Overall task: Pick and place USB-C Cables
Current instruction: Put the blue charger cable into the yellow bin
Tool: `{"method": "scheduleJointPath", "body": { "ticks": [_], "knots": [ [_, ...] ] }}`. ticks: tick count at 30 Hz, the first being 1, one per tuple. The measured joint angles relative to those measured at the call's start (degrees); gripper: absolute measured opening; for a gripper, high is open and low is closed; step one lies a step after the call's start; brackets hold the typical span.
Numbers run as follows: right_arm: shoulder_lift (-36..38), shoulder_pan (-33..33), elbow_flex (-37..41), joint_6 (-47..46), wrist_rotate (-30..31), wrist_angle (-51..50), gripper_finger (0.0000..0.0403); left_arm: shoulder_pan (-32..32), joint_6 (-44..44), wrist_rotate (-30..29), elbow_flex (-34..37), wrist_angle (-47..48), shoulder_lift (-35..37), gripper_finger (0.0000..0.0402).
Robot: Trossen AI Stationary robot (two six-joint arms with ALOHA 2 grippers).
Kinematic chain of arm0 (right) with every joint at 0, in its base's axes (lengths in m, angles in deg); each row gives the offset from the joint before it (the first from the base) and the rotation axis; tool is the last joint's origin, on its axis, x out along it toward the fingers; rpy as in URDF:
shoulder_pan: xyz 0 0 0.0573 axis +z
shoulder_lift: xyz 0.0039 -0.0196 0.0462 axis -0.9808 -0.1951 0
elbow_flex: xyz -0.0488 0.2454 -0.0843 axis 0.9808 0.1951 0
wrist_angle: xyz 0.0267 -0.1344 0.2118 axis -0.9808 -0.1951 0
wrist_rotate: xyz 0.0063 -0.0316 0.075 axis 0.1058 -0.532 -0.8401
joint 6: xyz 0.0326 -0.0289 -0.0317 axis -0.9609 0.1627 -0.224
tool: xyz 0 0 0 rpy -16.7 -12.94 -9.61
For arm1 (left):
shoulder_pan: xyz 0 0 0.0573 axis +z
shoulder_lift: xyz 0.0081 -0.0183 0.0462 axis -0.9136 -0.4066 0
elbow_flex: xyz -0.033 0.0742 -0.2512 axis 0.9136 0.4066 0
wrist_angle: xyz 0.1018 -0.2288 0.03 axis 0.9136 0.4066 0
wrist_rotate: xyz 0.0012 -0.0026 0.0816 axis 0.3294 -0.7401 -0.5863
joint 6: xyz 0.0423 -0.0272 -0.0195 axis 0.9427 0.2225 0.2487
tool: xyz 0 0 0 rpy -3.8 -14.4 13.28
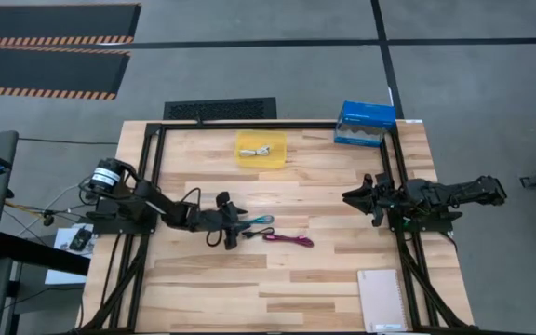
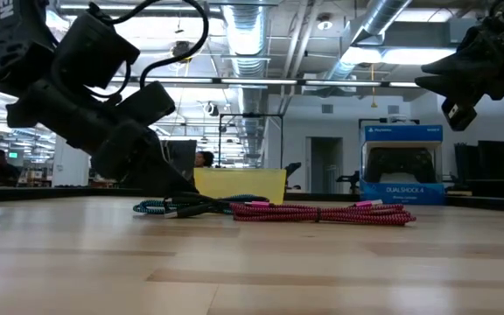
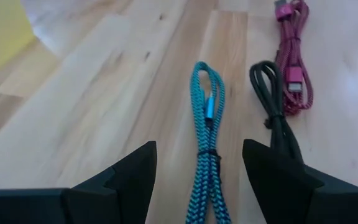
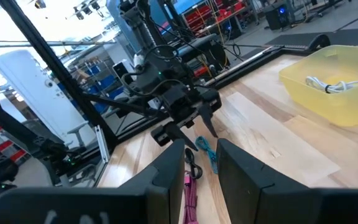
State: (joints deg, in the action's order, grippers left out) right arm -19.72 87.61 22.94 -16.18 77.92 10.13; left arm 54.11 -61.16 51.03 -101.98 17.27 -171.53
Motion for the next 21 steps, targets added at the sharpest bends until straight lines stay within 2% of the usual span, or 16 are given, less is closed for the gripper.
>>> {"method": "scheduleJointPath", "body": {
  "ticks": [21],
  "knots": [
    [0.0,0.0,0.0,0.0,0.0,0.0,0.0118,0.8,-1.2,0.8,0.0,4.9,0.0,0.0228]
  ]
}}
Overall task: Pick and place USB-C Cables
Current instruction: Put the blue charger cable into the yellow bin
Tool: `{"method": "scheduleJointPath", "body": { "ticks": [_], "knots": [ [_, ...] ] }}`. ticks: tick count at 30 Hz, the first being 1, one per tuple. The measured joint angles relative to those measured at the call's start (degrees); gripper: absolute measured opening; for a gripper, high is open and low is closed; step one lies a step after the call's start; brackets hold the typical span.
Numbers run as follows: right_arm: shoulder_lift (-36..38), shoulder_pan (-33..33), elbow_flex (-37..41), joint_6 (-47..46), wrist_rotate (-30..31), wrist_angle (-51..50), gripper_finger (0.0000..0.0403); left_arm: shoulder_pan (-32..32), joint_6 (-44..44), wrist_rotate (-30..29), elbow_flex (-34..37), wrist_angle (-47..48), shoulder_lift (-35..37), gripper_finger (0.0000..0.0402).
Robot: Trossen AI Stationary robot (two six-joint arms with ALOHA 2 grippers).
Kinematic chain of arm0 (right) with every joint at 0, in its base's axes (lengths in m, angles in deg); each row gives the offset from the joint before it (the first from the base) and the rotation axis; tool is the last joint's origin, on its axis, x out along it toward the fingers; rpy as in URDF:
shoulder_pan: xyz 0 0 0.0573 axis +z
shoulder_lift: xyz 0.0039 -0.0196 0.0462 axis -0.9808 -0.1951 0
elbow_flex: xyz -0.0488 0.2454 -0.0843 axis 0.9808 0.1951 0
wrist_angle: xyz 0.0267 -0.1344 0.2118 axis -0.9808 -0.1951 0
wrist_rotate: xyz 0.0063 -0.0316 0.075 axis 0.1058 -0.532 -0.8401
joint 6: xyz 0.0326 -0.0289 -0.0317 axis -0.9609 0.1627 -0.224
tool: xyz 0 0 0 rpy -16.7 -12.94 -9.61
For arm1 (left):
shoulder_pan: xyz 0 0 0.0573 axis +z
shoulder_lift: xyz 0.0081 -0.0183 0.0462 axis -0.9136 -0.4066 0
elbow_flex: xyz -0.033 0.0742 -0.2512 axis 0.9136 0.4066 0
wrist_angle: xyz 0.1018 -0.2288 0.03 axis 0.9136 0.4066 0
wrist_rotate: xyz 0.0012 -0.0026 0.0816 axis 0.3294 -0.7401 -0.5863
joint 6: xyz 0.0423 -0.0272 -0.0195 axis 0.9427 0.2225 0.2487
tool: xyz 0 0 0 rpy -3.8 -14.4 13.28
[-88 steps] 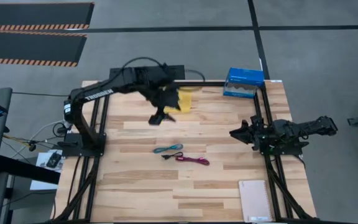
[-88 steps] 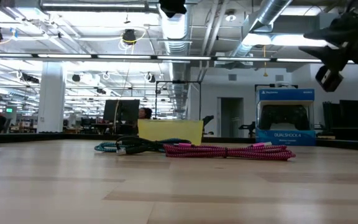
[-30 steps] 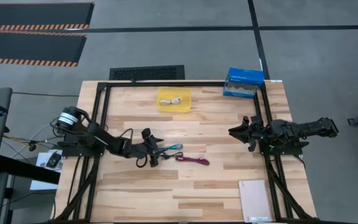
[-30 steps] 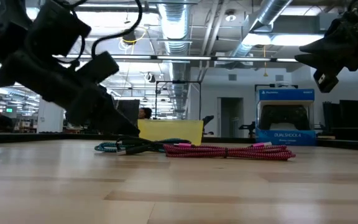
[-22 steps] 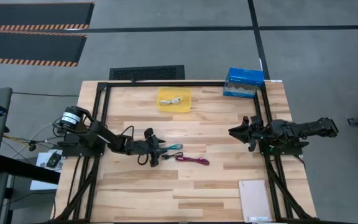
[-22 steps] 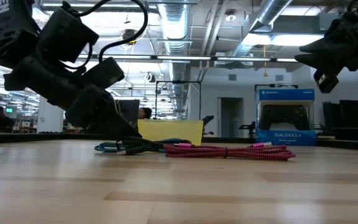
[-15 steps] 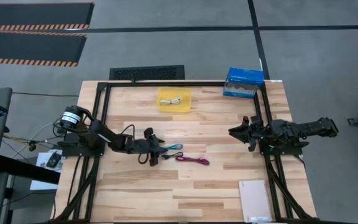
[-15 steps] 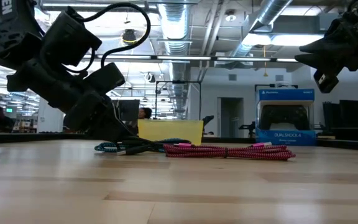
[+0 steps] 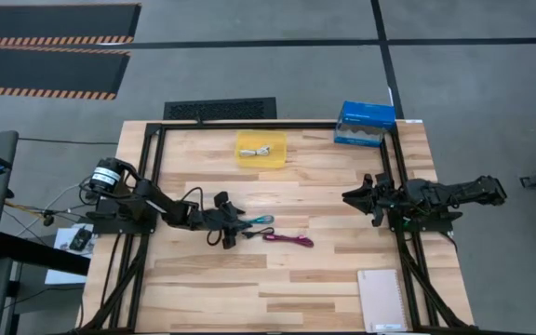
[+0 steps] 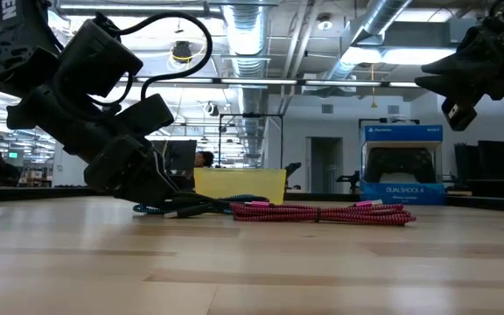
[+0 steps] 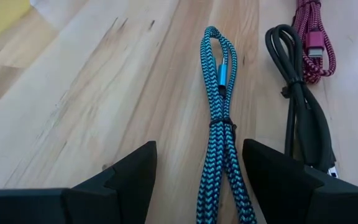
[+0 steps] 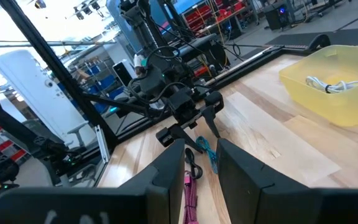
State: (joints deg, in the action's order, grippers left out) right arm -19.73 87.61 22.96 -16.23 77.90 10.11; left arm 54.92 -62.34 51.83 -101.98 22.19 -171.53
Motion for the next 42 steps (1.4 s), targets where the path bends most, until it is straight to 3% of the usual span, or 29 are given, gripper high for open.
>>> {"method": "scheduleJointPath", "body": {
  "ticks": [7,23,42],
  "knots": [
    [0.0,0.0,0.0,0.0,0.0,0.0,0.0118,-0.3,-1.4,0.0,-0.1,1.5,0.1,0.0211],
    [0.0,0.0,0.0,0.0,0.0,0.1,0.0118,-1.4,-2.1,-0.5,-0.1,-7.9,-7.3,0.0014],
    [0.0,0.0,0.0,0.0,0.0,0.1,0.0118,-1.1,-3.9,-6.5,0.3,-5.1,-3.6,0.0002]
  ]
}}
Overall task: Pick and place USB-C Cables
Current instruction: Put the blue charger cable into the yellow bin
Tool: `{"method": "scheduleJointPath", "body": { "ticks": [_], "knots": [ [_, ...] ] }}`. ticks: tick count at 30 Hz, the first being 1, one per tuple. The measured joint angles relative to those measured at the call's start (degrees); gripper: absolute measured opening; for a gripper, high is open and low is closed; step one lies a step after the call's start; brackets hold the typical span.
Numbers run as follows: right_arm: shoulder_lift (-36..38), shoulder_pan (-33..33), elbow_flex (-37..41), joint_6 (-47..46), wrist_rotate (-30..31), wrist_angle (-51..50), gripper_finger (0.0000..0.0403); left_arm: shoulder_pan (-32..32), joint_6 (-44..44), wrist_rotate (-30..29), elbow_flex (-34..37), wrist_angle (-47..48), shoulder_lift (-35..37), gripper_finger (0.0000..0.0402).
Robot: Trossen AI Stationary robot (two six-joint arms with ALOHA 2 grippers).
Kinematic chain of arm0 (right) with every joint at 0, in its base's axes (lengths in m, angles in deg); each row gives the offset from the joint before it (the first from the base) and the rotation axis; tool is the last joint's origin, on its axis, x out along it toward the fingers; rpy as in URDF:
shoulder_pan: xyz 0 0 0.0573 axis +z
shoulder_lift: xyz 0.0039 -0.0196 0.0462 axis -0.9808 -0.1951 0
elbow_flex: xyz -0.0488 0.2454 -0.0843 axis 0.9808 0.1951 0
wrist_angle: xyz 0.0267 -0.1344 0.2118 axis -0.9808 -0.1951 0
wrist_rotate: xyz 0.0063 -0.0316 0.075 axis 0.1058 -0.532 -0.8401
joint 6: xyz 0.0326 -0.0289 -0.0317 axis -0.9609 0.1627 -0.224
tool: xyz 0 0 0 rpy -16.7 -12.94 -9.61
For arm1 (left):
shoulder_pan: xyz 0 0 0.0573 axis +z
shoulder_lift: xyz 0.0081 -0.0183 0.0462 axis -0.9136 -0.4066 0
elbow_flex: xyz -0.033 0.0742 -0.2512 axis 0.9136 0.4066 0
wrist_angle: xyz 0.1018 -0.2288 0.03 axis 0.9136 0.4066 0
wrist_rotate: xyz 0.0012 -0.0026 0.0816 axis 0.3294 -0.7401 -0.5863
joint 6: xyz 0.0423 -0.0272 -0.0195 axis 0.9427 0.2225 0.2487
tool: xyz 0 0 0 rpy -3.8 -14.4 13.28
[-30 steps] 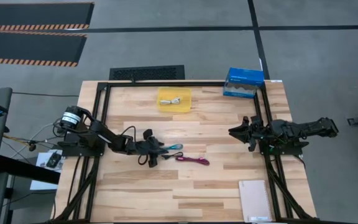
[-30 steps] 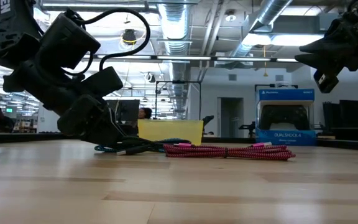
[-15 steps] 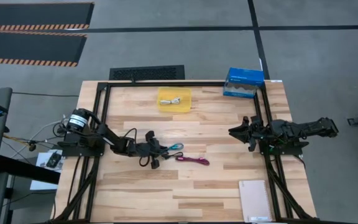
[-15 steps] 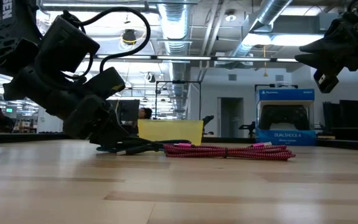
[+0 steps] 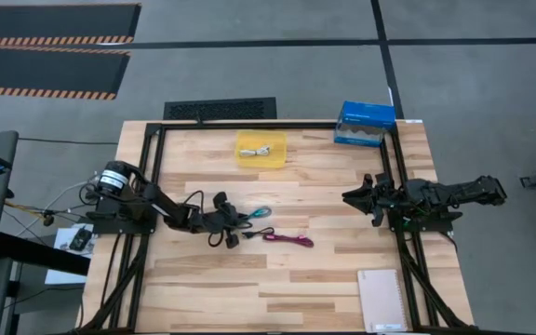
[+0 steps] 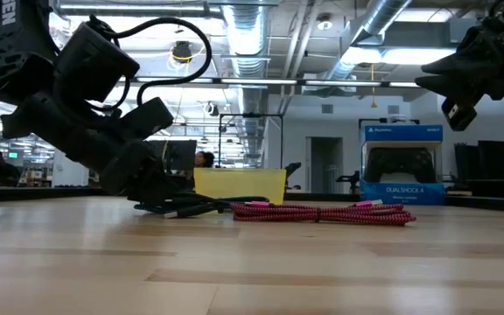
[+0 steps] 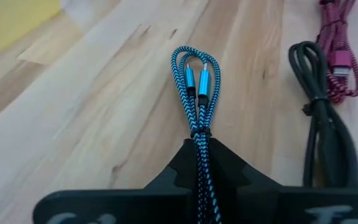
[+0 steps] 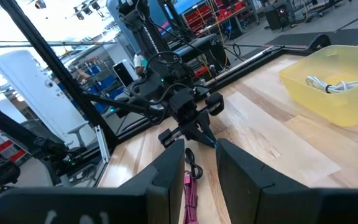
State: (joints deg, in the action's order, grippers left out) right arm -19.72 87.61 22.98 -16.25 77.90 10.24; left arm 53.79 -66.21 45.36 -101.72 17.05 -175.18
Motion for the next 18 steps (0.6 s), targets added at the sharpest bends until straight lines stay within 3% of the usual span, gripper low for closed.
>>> {"method": "scheduleJointPath", "body": {
  "ticks": [18],
  "knots": [
    [0.0,0.0,0.0,0.0,0.0,-0.1,0.0118,0.8,-3.3,0.9,-0.1,15.8,11.4,0.0]
  ]
}}
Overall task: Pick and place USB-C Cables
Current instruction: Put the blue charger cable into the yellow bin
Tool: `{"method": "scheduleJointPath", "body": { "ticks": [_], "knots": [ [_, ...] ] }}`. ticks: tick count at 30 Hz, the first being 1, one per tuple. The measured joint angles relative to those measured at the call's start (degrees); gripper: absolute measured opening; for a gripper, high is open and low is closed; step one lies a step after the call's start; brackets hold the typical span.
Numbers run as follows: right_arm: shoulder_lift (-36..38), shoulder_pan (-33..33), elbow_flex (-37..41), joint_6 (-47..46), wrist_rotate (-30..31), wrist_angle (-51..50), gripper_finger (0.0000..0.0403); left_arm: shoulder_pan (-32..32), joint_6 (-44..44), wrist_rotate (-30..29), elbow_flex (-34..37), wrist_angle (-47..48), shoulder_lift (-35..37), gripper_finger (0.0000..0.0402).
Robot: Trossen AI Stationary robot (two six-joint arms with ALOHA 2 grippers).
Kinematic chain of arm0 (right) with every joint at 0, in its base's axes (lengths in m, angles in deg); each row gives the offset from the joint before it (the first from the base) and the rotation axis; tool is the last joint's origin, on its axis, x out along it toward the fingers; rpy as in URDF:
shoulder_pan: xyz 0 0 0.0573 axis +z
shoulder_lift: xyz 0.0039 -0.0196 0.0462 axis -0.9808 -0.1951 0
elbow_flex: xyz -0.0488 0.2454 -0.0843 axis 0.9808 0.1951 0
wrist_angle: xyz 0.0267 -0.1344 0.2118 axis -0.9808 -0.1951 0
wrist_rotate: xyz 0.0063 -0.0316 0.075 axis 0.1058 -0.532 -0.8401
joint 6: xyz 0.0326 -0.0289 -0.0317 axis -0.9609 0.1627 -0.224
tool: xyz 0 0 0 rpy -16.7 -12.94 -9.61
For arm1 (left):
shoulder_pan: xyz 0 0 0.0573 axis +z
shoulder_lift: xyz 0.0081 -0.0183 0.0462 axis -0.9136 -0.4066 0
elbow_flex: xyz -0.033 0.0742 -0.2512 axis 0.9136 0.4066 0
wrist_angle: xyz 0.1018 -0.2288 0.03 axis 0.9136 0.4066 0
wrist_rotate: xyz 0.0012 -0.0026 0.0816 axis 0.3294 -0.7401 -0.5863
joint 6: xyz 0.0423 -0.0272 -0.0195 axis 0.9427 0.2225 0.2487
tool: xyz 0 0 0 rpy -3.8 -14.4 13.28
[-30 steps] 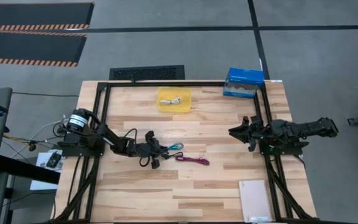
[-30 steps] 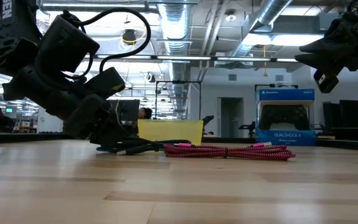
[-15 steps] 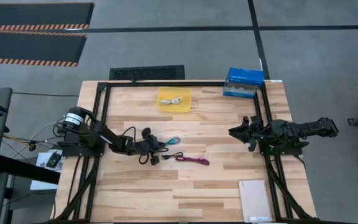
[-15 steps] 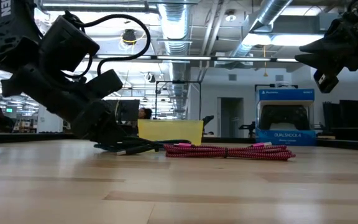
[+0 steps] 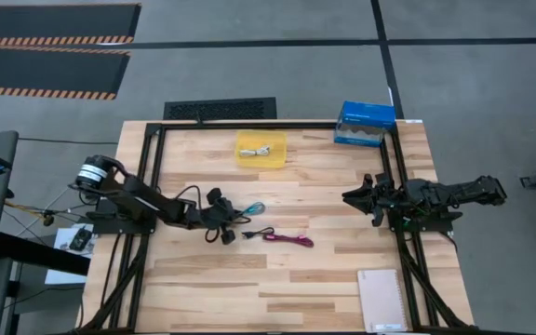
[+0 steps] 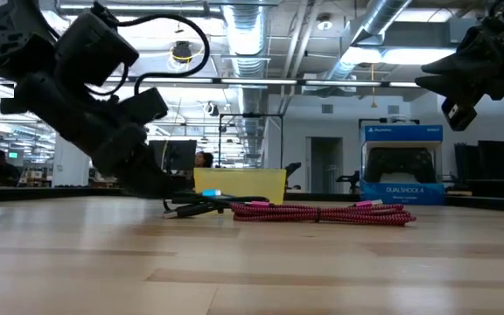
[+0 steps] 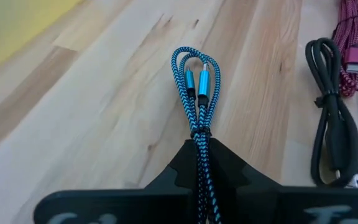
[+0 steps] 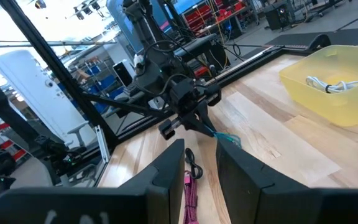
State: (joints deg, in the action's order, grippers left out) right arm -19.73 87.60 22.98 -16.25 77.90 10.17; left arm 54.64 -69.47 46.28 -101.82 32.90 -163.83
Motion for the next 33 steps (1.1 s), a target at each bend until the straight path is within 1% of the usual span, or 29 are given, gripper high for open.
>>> {"method": "scheduleJointPath", "body": {
  "ticks": [6,12,15,18,22,27,33],
  "knots": [
    [0.0,0.0,0.0,0.1,0.0,-0.1,0.0118,-0.1,1.0,-0.5,0.0,3.7,8.8,0.0],
    [0.0,0.0,0.0,0.1,0.0,-0.1,0.0118,1.1,3.7,-1.6,-0.1,3.5,18.0,0.0],
    [0.0,0.0,0.0,0.1,0.0,-0.1,0.0118,2.2,5.4,-0.2,-0.1,3.4,22.1,0.0],
    [0.0,0.0,0.0,0.1,0.0,-0.1,0.0118,3.6,7.0,2.6,-0.5,3.9,25.4,0.0],
    [0.0,0.0,0.0,0.1,0.0,-0.1,0.0118,5.3,8.3,5.6,-3.4,8.1,27.7,0.0],
    [0.0,0.0,0.0,0.1,0.0,-0.1,0.0118,6.6,11.1,9.0,-10.2,15.6,28.0,0.0],
    [0.0,0.0,0.0,0.1,0.0,-0.1,0.0118,6.6,15.5,10.6,-17.1,18.7,28.0,0.0]
  ]
}}
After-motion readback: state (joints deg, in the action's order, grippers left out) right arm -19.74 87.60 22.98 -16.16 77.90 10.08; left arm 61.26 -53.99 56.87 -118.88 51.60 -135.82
